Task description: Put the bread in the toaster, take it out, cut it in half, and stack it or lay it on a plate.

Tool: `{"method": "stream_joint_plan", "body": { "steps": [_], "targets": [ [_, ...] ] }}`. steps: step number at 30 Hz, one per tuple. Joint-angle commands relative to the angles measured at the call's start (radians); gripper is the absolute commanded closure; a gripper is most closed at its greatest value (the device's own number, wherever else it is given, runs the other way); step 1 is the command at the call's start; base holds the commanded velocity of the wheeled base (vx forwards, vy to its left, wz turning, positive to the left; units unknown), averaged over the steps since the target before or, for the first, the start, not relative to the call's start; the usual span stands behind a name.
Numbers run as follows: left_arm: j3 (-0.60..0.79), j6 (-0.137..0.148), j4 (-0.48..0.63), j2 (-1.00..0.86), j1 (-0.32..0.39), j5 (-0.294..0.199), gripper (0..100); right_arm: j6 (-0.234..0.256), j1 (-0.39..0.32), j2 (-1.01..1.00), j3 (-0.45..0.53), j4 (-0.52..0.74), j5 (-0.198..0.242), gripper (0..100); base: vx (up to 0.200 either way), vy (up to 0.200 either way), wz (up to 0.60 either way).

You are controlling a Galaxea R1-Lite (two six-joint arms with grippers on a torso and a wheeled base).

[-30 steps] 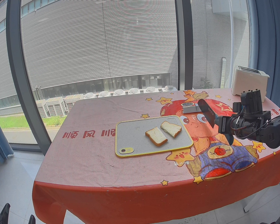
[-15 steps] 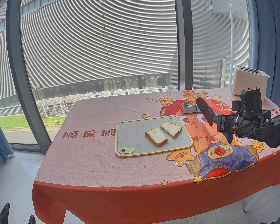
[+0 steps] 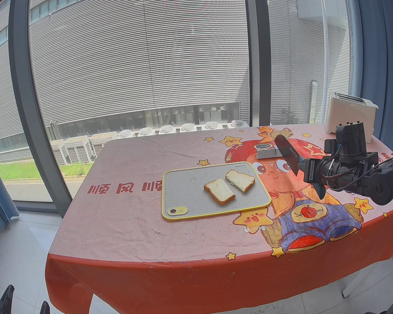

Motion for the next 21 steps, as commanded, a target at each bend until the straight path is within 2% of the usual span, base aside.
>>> {"method": "stream_joint_plan", "body": {
  "steps": [1, 21],
  "targets": [
    [0.018, 0.0, 0.0, -0.016, 0.0, 0.0, 0, 0.001, -0.005, 0.029, -0.015, -0.001, 0.0, 100, 0.0, 0.0, 0.0],
    [0.018, 0.0, 0.0, -0.016, 0.0, 0.0, 0, -0.001, 0.004, 0.041, -0.032, -0.001, -0.003, 100, 0.0, 0.0, 0.0]
  ]
}}
